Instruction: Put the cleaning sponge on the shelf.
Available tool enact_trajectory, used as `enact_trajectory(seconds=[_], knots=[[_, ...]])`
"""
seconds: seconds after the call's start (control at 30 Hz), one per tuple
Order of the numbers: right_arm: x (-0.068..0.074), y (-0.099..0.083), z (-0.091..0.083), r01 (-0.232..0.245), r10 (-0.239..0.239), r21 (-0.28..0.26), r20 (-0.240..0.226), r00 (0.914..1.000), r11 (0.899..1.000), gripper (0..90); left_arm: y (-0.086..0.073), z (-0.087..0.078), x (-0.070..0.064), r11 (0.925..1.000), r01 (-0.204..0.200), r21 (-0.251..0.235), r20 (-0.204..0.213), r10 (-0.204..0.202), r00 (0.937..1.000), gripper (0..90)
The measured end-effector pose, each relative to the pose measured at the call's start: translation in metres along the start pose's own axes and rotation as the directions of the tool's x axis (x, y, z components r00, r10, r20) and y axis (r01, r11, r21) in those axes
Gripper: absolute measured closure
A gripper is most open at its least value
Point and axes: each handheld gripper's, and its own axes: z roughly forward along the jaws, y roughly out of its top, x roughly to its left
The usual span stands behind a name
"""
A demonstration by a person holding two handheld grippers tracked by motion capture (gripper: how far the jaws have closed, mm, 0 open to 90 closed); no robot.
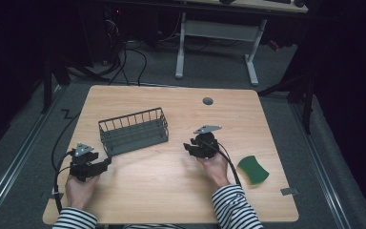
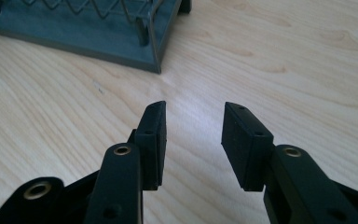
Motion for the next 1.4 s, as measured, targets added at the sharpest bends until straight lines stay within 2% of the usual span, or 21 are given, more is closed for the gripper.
enact_trajectory(seconds=[0.13,0.27,0.47,0.6,0.67,0.9,1.03,1.2,1.3,1.4], knots=[[0.000,0.010,0.007,-0.003,0.003,-0.002,-0.008,1.0000,1.000,60.9,0.003,0.002,0.003,0.9998,0.009,-0.015,0.003,-0.009,1.0000,46.0],[0.004,0.019,0.016,0.001,-0.001,0.000,-0.019,0.9998,1.000,61.9,0.003,0.007,0.007,0.9998,0.018,-0.002,-0.007,-0.018,0.9998,51.4],[0.013,0.030,0.033,0.011,-0.010,0.024,-0.035,0.9993,1.000,62.4,0.003,0.010,0.007,0.9998,0.015,-0.011,0.007,-0.015,0.9999,57.6],[0.020,0.034,0.048,-0.007,0.008,0.036,-0.047,0.9989,0.999,64.0,0.003,0.013,0.008,0.9998,0.021,-0.005,0.009,-0.021,0.9997,63.4],[0.021,0.035,0.051,0.006,-0.004,0.036,-0.045,0.9990,0.999,64.3,0.003,0.014,0.009,0.9997,0.022,-0.003,0.011,-0.022,0.9997,64.2],[0.027,0.040,0.068,-0.009,0.010,0.039,-0.026,0.9996,0.999,68.3,0.002,0.018,0.010,0.9997,0.023,-0.002,0.021,-0.023,0.9995,69.4],[0.031,0.043,0.071,0.013,-0.013,0.017,-0.001,0.9999,1.000,75.1,0.003,0.019,0.011,0.9996,0.028,0.000,0.027,-0.028,0.9992,75.0],[0.028,0.043,0.071,0.002,-0.002,0.006,-0.004,1.0000,1.000,84.1,0.004,0.020,0.010,0.9998,0.014,0.011,0.031,-0.014,0.9994,80.5],[0.027,0.042,0.071,-0.008,0.008,0.012,-0.015,0.9999,1.000,86.0,0.007,0.020,0.008,0.9999,0.000,0.014,0.029,-0.001,0.9996,83.5],[0.027,0.043,0.071,0.005,-0.005,0.017,-0.013,0.9999,1.000,86.1,0.008,0.020,0.007,0.9998,-0.011,0.015,0.022,0.010,0.9997,84.4]])
